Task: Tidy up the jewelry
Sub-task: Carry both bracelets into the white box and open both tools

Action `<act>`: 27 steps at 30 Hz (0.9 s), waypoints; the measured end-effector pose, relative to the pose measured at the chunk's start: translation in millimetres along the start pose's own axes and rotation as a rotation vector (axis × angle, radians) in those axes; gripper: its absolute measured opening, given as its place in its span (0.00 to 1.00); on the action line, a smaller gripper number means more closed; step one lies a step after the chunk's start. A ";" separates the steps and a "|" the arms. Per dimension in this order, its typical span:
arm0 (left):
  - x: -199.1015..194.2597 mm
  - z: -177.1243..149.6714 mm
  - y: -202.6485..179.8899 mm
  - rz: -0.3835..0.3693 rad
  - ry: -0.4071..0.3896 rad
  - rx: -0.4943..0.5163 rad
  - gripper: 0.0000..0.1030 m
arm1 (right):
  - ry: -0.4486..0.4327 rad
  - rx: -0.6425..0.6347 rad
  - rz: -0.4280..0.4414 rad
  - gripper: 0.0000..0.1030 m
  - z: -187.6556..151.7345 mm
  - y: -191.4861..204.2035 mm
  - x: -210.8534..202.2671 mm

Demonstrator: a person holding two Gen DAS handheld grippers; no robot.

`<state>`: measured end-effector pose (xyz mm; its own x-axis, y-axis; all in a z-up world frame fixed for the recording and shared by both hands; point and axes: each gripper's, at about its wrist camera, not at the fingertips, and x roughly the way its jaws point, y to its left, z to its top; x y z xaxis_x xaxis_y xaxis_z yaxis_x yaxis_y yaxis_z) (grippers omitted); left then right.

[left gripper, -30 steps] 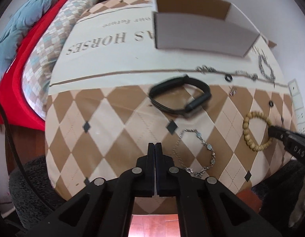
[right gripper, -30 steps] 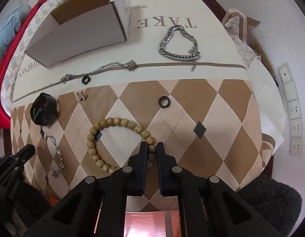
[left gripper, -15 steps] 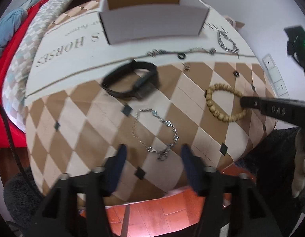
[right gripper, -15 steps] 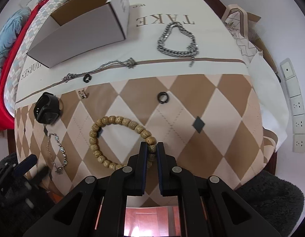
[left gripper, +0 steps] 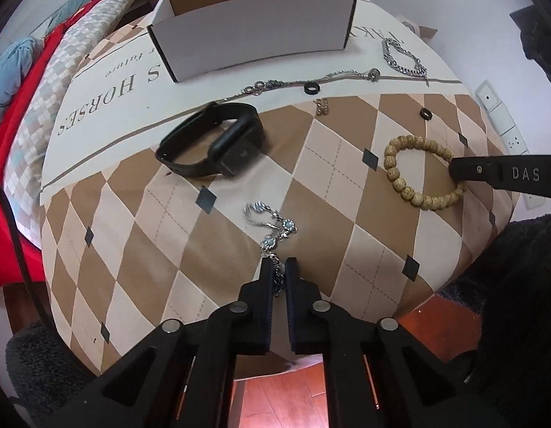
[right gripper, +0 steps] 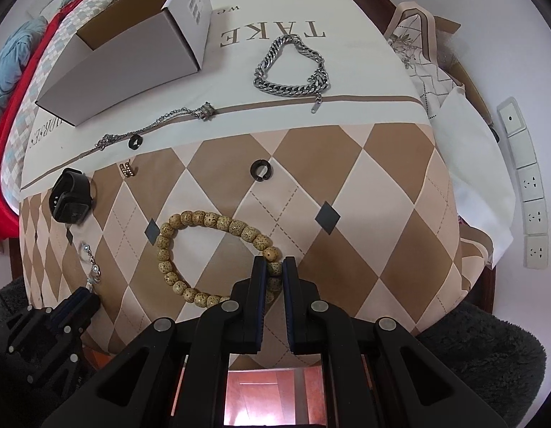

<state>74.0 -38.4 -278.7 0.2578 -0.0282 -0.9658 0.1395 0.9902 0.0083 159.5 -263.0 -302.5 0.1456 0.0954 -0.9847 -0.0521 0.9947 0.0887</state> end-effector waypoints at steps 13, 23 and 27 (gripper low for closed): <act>-59.6 37.0 49.9 -0.104 -0.128 -0.131 0.03 | -0.104 0.006 0.113 0.09 9.3 15.4 -44.8; -93.4 77.8 63.1 -0.132 -0.212 -0.145 0.03 | -0.210 -0.024 0.181 0.09 19.4 44.6 -100.9; -117.6 101.5 67.8 -0.143 -0.260 -0.133 0.03 | -0.266 -0.025 0.213 0.09 34.0 51.2 -126.9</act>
<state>150.2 18.2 -138.3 0.4828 -0.1850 -0.8559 0.0704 0.9825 -0.1727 172.0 -222.8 -167.9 0.3816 0.3111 -0.8704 -0.1330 0.9503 0.2814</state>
